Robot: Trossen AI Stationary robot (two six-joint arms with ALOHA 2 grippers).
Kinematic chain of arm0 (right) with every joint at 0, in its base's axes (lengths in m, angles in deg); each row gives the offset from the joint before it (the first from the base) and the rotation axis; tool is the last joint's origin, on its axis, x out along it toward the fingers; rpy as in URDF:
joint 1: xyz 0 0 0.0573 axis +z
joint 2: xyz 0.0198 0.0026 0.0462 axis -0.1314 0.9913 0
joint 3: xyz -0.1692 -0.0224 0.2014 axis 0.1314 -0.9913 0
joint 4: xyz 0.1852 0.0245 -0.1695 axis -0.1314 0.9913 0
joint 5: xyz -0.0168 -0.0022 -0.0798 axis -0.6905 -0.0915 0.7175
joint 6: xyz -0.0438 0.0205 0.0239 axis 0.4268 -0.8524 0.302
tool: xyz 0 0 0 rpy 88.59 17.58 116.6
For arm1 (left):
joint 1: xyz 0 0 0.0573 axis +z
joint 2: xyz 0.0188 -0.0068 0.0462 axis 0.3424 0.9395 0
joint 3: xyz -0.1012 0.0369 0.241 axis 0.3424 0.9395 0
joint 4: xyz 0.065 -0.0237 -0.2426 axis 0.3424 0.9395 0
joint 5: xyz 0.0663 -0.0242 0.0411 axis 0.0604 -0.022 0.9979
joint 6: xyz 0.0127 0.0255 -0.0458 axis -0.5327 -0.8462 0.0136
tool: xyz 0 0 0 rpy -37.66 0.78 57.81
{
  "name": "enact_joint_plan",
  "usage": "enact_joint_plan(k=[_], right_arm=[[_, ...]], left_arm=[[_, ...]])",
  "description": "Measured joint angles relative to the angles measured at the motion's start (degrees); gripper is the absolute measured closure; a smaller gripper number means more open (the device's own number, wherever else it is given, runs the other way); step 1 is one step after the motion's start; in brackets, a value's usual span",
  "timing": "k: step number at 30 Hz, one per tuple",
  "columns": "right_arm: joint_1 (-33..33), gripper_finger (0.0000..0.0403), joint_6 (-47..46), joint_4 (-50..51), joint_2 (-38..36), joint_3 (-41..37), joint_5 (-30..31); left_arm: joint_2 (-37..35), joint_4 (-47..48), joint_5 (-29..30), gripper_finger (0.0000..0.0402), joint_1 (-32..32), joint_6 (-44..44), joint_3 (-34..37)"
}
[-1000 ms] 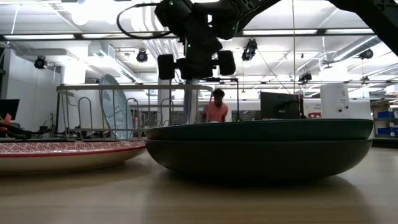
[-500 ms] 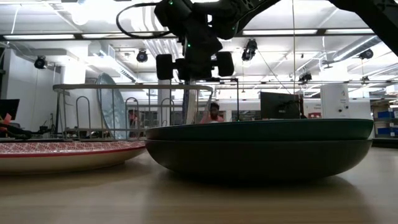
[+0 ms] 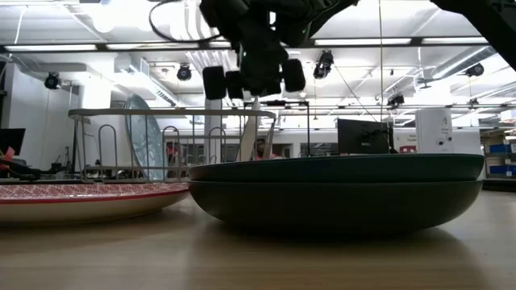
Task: Sort dishes
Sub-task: Put the blue patterned plate into the dish rack, then put the red patterned plate into the dish rack
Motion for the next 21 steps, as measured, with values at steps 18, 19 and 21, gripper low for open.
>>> enact_joint_plan(k=[18, 19, 21], right_arm=[[6.1, 0.0223, 6.1, 4.8, -12.0, 0.0, -14.0], [6.4, 0.0225, 6.0, 6.7, -13.1, 0.0, -16.8], [6.8, 0.0229, 4.6, 11.5, -15.5, 0.0, -23.3]], left_arm=[[2.2, 8.5, -19.2, 0.0224, 0.0, 10.4, 0.0], [3.0, 9.6, -21.9, 0.0224, 0.0, 11.2, 0.0], [4.8, 12.1, -25.9, 0.0224, 0.0, 13.4, 0.0]])
